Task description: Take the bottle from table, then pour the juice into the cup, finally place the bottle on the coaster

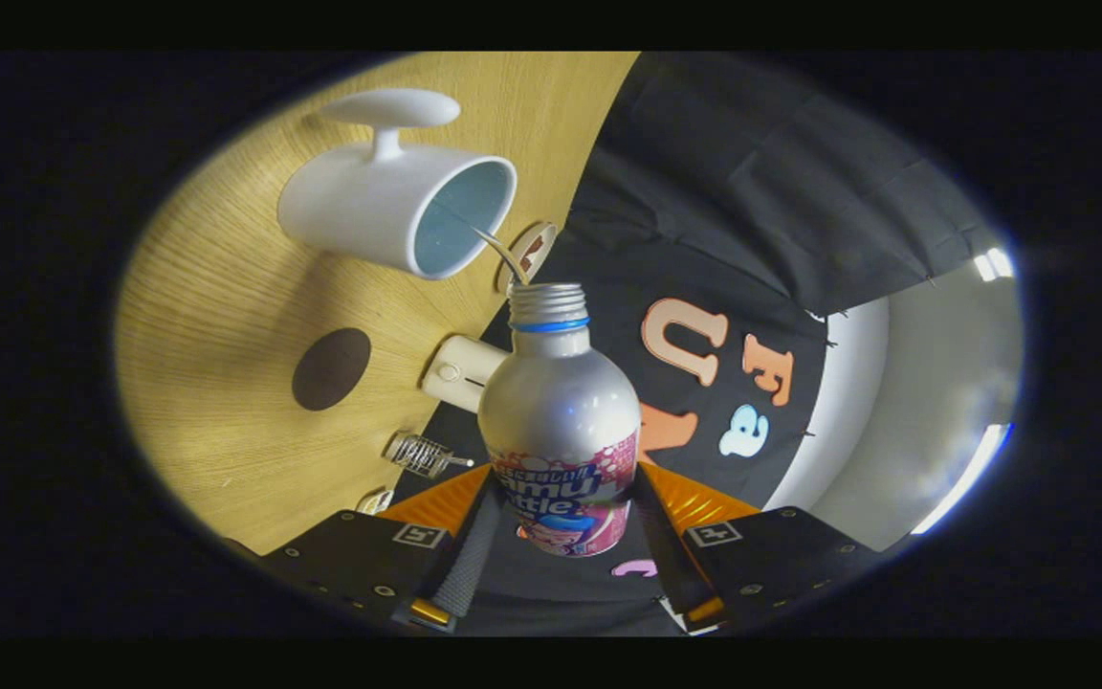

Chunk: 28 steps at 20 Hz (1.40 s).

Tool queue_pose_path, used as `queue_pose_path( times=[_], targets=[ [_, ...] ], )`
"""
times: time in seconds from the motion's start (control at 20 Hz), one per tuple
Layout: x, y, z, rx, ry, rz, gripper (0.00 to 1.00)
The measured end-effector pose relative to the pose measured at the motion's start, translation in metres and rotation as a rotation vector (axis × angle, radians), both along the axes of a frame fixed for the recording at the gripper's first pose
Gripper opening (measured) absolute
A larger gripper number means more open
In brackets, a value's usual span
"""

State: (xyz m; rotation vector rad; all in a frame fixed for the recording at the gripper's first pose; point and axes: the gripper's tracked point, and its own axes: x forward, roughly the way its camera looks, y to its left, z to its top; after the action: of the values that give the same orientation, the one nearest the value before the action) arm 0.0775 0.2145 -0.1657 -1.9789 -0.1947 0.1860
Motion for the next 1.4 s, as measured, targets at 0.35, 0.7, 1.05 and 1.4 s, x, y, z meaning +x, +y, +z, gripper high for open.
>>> queue_pose_path(
  times=[0.35,0.7,1.05,1.4],
  targets=[
    [-0.002,0.008,-0.007,-0.021,0.014,0.014,0.76],
    [-0.002,0.016,-0.01,-0.042,0.019,0.027,0.76],
    [-0.003,0.02,-0.018,-0.03,0.042,0.031,0.76],
    [0.0,0.013,-0.032,0.279,0.218,-0.052,0.76]
  ],
)
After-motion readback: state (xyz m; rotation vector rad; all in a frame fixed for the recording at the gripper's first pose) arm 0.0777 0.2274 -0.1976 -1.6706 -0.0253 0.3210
